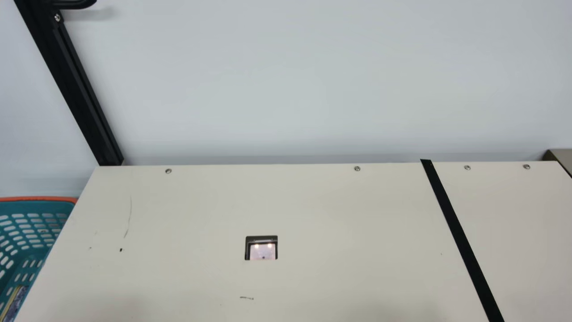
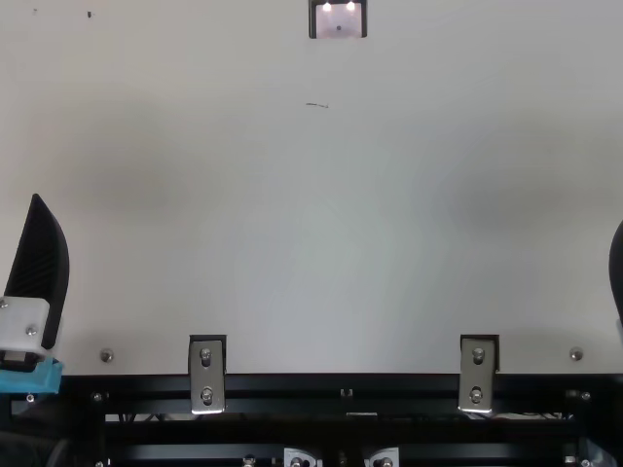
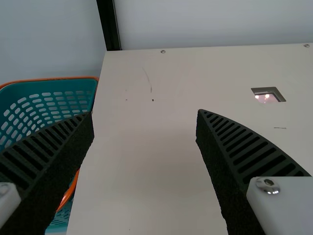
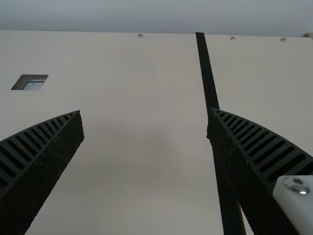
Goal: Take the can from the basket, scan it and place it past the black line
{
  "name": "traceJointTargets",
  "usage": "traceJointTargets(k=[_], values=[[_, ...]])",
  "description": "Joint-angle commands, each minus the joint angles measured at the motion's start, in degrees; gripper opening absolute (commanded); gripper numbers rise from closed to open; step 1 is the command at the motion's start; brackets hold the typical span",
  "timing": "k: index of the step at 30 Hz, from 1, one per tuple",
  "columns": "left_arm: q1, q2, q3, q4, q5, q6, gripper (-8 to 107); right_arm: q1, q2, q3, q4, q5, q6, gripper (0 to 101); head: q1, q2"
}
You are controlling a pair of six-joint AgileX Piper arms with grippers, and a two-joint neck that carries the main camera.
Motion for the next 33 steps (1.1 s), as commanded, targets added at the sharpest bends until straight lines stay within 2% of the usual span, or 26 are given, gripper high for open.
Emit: traceJointTargets(k=[1, 20, 25, 33], values=[[0.0, 0.0, 0.0, 0.0, 0.0, 0.0, 90, 0.0, 0.0, 0.0, 0.0, 0.0, 0.0, 101, -2.1, 0.6], [0.0, 0.0, 0.0, 0.0, 0.0, 0.0, 90, 0.0, 0.0, 0.0, 0.0, 0.0, 0.0, 101, -2.1, 1.3], [0.0, 0.0, 0.0, 0.0, 0.0, 0.0, 90, 0.0, 0.0, 0.0, 0.0, 0.0, 0.0, 101, -2.1, 6.6], [0.0, 0.0, 0.0, 0.0, 0.0, 0.0, 90, 0.0, 0.0, 0.0, 0.0, 0.0, 0.0, 101, -2.1, 20.8]])
